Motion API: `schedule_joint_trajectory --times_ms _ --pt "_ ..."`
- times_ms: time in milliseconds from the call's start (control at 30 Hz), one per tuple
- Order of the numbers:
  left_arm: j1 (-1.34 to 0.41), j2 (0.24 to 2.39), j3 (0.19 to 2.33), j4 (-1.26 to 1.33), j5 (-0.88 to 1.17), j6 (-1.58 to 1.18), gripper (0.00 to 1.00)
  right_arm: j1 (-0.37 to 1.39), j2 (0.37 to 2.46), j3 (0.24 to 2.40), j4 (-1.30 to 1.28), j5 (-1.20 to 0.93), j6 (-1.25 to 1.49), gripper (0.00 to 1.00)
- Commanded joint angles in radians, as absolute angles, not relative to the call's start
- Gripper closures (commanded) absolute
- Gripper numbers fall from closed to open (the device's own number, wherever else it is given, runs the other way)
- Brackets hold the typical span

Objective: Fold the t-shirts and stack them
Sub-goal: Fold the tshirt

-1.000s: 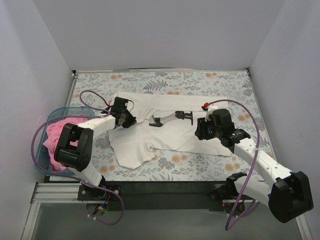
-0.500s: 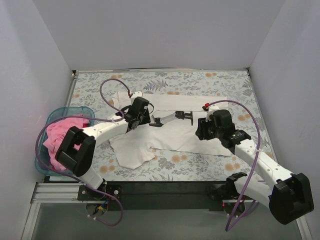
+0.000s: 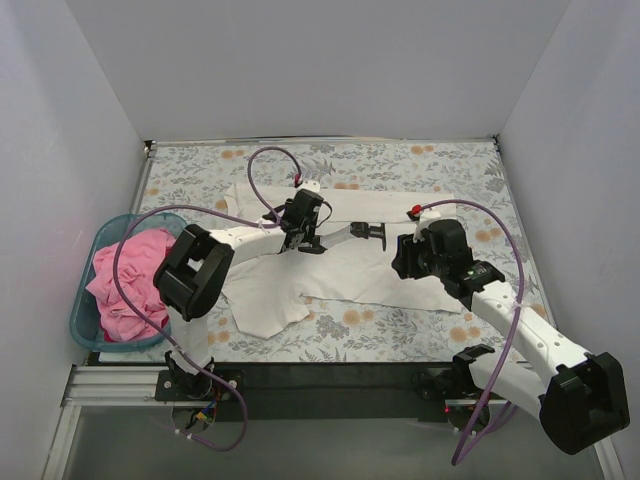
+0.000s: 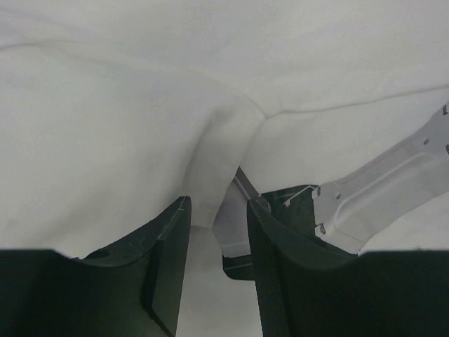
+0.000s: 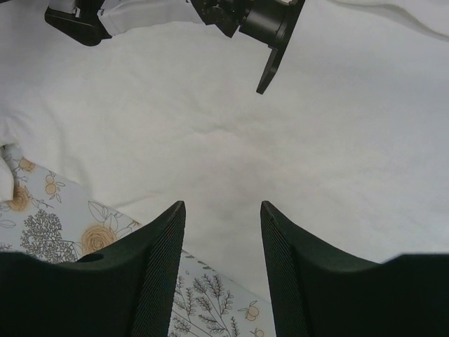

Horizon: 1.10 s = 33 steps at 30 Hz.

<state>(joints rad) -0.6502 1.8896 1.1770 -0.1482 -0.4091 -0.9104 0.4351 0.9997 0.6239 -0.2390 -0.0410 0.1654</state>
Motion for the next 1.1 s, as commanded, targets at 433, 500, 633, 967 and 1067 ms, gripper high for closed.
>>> schedule_joint_trajectory --times_ms 433,500,633,967,1067 --pt "-0.653 1.936 1.236 -0.163 -0.460 -0.864 0.71 0.436 0.933 0.617 -0.242 0.054 0.179 0.39" --pt "-0.653 1.934 1.230 -0.166 -0.459 -0.865 0.71 0.437 0.925 0.617 -0.242 0.063 0.183 0.35" --pt "-0.653 1.934 1.227 -0.175 -0.453 -0.873 0.71 0.436 0.910 0.615 -0.245 0.084 0.189 0.28" --pt "-0.653 1.921 1.197 -0.189 -0.463 -0.867 0.73 0.437 0.874 0.604 -0.247 0.120 0.195 0.23" --pt "-0.653 1.925 1.198 -0.187 -0.463 -0.865 0.76 0.437 0.871 0.603 -0.249 0.124 0.195 0.23"
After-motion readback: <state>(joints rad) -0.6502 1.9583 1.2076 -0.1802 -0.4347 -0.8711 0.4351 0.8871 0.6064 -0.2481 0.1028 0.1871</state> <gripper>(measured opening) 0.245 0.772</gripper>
